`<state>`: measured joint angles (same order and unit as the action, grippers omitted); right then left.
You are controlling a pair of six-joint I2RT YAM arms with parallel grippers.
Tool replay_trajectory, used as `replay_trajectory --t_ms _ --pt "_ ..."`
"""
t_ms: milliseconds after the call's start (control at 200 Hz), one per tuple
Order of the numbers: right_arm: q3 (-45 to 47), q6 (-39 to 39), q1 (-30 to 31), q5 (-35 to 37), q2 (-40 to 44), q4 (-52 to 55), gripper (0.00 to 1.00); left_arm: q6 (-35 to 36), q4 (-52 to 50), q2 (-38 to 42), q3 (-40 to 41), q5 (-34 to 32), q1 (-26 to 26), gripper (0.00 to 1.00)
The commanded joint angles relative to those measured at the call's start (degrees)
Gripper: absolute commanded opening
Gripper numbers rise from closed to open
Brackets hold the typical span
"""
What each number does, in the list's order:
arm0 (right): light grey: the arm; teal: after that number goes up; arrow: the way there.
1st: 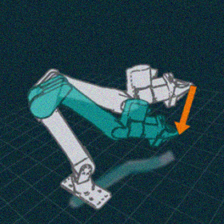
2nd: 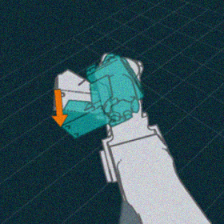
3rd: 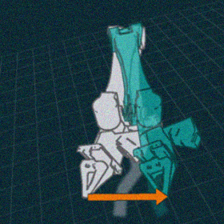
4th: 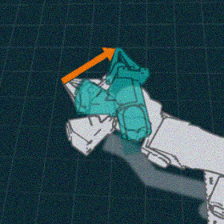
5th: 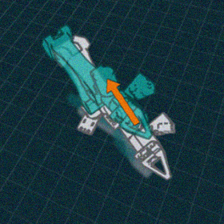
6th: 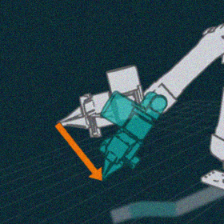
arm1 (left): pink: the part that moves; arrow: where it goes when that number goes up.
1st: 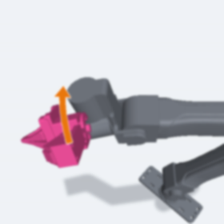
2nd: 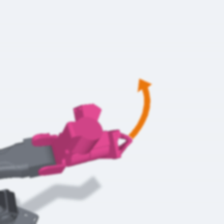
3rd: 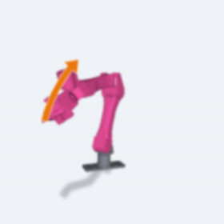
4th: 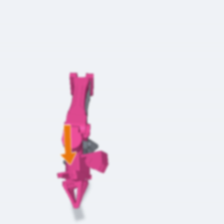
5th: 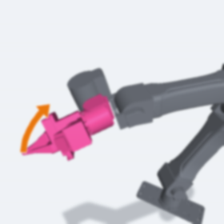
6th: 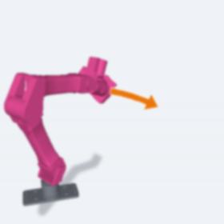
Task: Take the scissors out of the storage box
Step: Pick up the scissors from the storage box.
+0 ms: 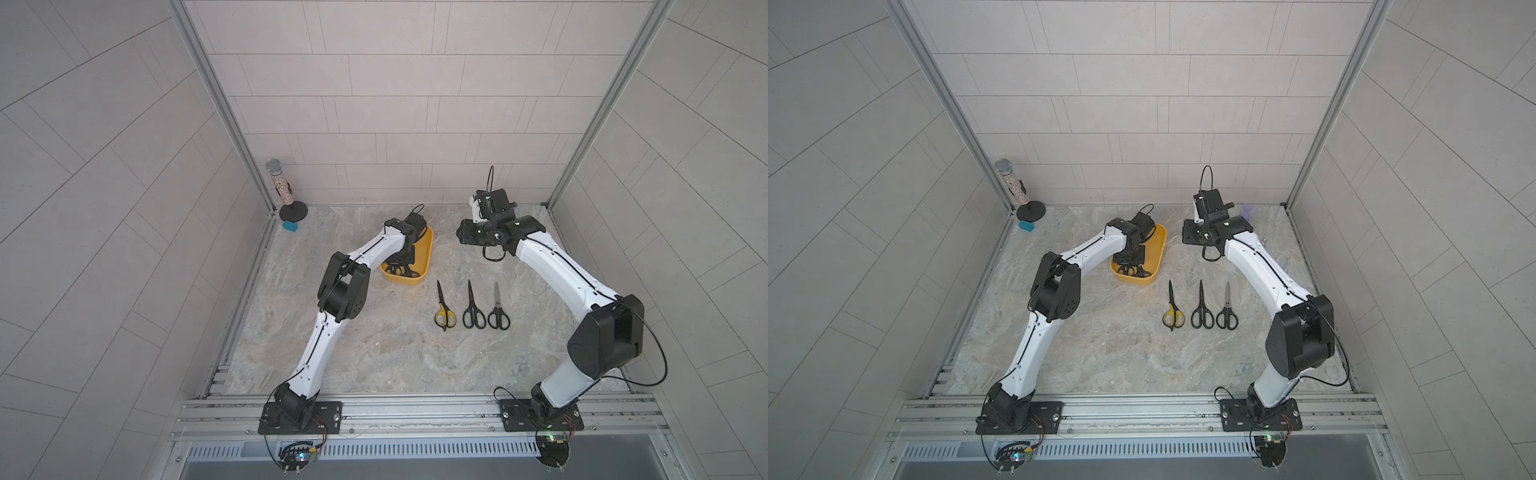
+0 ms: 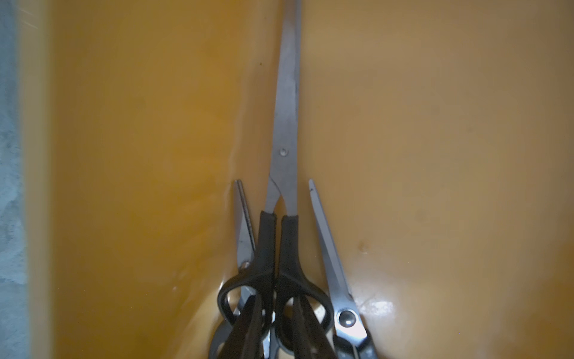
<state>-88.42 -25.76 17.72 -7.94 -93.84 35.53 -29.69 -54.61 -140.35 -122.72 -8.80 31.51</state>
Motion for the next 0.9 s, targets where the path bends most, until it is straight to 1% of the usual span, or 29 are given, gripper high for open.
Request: replay_trajectory --t_ms 0,25,110,180,280,335,435,520,600,635,785,895 --pt "-1.08 1.05 0.39 1.79 0.85 3.11 0.43 2.75 0.08 0.26 -0.63 -1.41 -0.48 0.24" --pt "-0.97 1.06 0.39 1.71 0.98 3.46 0.43 2.85 -0.23 0.39 -0.89 -2.16 -0.56 0.24" --pt "-0.25 1.02 0.63 0.78 1.83 4.32 0.43 3.69 -2.42 0.31 -2.57 -1.75 -1.13 0.25" --pt "1.05 0.21 1.1 0.3 2.79 4.9 0.43 4.51 -2.75 1.21 -2.22 -1.68 -1.24 0.25" --pt "3.56 -3.16 1.85 -1.26 4.78 6.38 0.43 4.84 -1.55 4.24 1.04 -0.39 -1.23 0.26" --pt "5.54 -4.91 2.35 -1.79 6.28 5.15 0.44 4.12 0.22 6.06 3.18 0.57 -1.23 0.27" --pt "6.98 -5.34 4.57 0.54 7.62 3.12 0.44 3.94 0.89 6.82 2.71 -0.37 -1.24 0.28" --pt "5.36 -5.28 5.67 0.47 6.4 3.55 0.44 4.37 0.37 5.72 0.63 -1.26 -1.32 0.28" --pt "4.18 -4.95 6.67 0.7 5.29 3.38 0.44 5.51 -1.16 3.7 -2.23 1.39 -1.45 0.28" --pt "3.23 -4.84 6.89 1.11 4.71 3.61 0.44 5.61 -2.9 2.43 -4.19 1.17 -1.45 0.28" --pt "-4.29 -3.37 6.96 2.72 1.57 7.5 0.44 5.6 -8.73 -2.56 -11.34 2.74 -1.97 0.27" --pt "-10.72 -2.02 6.96 3.16 -0.84 11.3 0.44 4.56 -7.63 -1.39 -8.49 4.26 -2.59 0.26"
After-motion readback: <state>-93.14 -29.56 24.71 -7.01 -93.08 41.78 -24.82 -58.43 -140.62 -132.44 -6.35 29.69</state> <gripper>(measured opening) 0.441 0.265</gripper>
